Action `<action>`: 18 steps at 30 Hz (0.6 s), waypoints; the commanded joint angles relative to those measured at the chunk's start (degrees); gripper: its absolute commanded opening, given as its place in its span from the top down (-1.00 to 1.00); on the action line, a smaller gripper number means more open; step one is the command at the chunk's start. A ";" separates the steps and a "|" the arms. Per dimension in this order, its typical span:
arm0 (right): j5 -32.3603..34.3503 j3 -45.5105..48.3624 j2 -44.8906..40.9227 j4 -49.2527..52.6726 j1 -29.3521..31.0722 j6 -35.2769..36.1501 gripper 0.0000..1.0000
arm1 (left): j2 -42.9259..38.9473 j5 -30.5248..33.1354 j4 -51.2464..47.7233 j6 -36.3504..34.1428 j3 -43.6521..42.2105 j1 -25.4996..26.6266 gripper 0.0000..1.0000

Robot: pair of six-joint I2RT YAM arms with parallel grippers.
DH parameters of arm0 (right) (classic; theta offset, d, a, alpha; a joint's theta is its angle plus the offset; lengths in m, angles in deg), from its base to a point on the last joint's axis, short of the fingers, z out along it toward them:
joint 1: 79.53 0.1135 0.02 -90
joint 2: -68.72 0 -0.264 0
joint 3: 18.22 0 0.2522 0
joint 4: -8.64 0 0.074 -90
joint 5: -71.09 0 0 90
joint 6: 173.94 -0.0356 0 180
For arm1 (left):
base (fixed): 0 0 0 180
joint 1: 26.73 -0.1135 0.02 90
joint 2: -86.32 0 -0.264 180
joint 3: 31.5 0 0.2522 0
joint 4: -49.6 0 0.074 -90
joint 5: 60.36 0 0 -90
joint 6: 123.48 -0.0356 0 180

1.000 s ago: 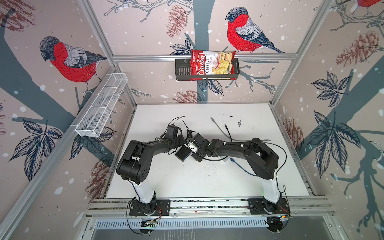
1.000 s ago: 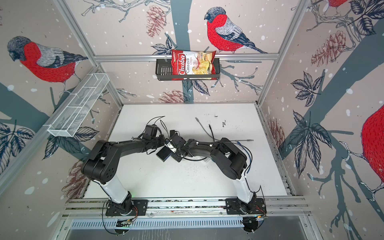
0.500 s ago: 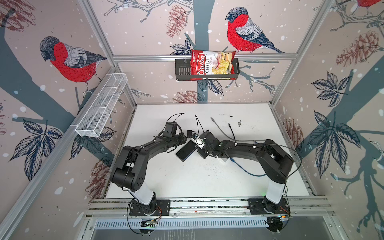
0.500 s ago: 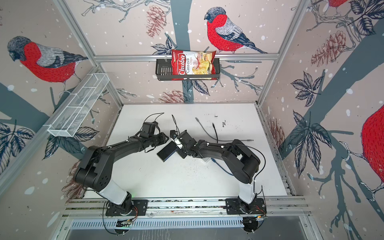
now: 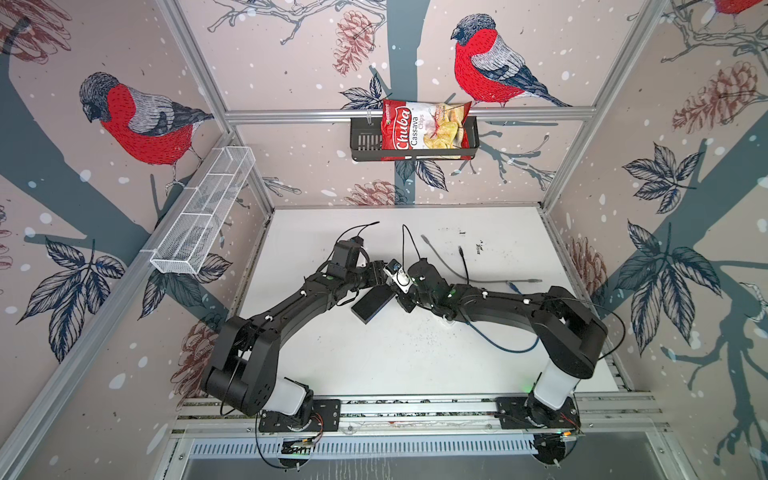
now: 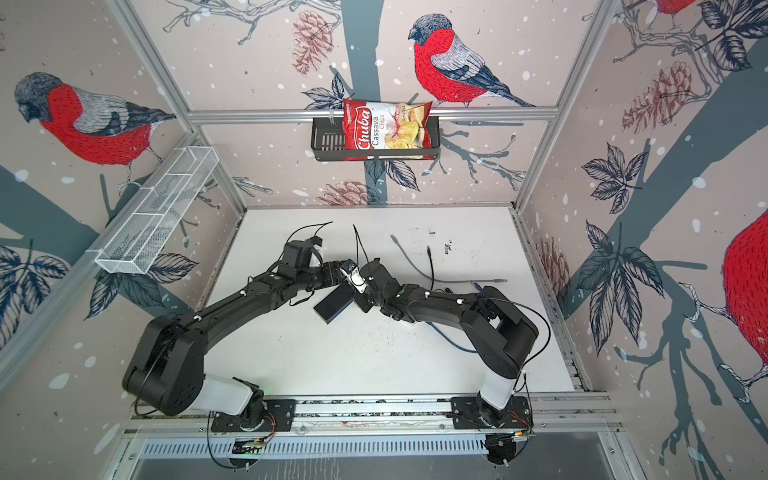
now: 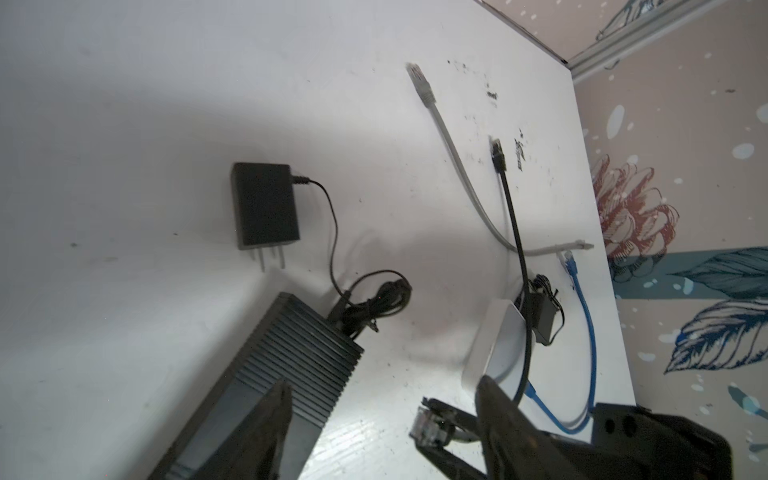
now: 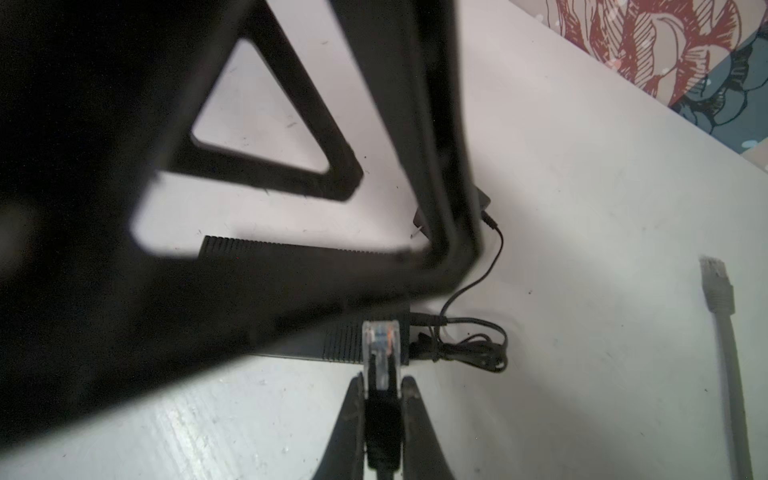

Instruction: Insert the plug into the switch port

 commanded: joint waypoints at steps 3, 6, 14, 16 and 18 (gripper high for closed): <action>0.87 0.72 -1.13 -5.16 0.11 1.50 0.85 | -0.43 -2.36 2.76 4.12 -1.36 1.76 -0.13; 1.02 0.72 -1.17 -5.38 0.25 1.67 0.85 | -0.32 -3.25 4.19 5.37 -1.94 2.38 0.08; 0.62 0.50 -1.29 -5.57 0.40 1.46 0.84 | 0.33 -4.83 9.15 7.29 -3.35 2.75 0.49; 0.44 0.59 -1.45 -5.88 0.39 1.47 0.84 | 1.07 -5.46 9.81 7.58 -3.35 2.74 0.59; 0.13 0.54 -1.48 -5.76 0.44 1.63 0.84 | 1.54 -6.00 11.05 7.88 -3.70 2.86 0.64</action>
